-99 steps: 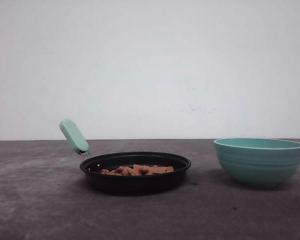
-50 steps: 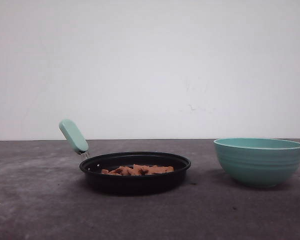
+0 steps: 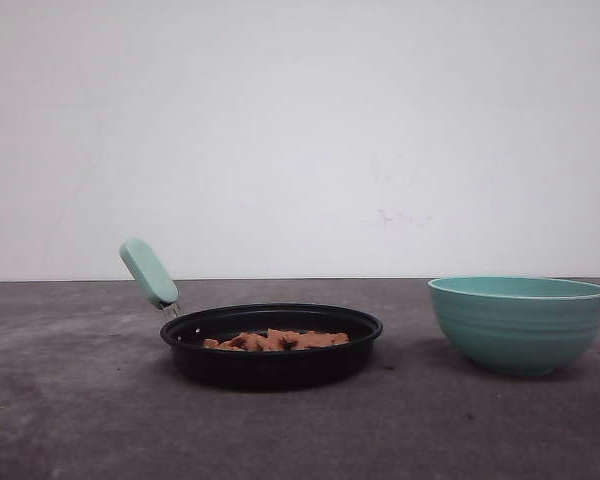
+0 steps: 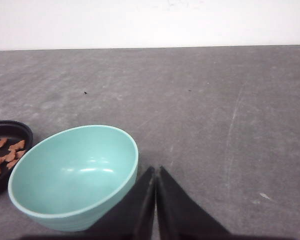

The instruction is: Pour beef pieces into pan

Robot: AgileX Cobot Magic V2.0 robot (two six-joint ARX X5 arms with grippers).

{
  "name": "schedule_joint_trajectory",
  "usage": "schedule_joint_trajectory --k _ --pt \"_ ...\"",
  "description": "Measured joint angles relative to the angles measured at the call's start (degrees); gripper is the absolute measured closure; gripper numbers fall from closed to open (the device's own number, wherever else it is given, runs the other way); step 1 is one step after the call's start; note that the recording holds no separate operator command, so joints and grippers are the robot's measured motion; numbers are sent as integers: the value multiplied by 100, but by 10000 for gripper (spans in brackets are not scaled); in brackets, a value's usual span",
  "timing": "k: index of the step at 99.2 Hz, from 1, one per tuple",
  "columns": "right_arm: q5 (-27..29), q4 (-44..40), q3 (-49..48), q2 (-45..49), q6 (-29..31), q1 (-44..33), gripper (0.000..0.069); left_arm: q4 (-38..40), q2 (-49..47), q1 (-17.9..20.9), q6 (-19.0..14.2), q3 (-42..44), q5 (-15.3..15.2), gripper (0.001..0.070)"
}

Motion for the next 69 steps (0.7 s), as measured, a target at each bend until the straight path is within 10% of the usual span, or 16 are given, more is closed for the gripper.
schedule_joint_trajectory --k 69 --pt "0 7 0 0 2 0 689 -223 -11 -2 367 -254 168 698"
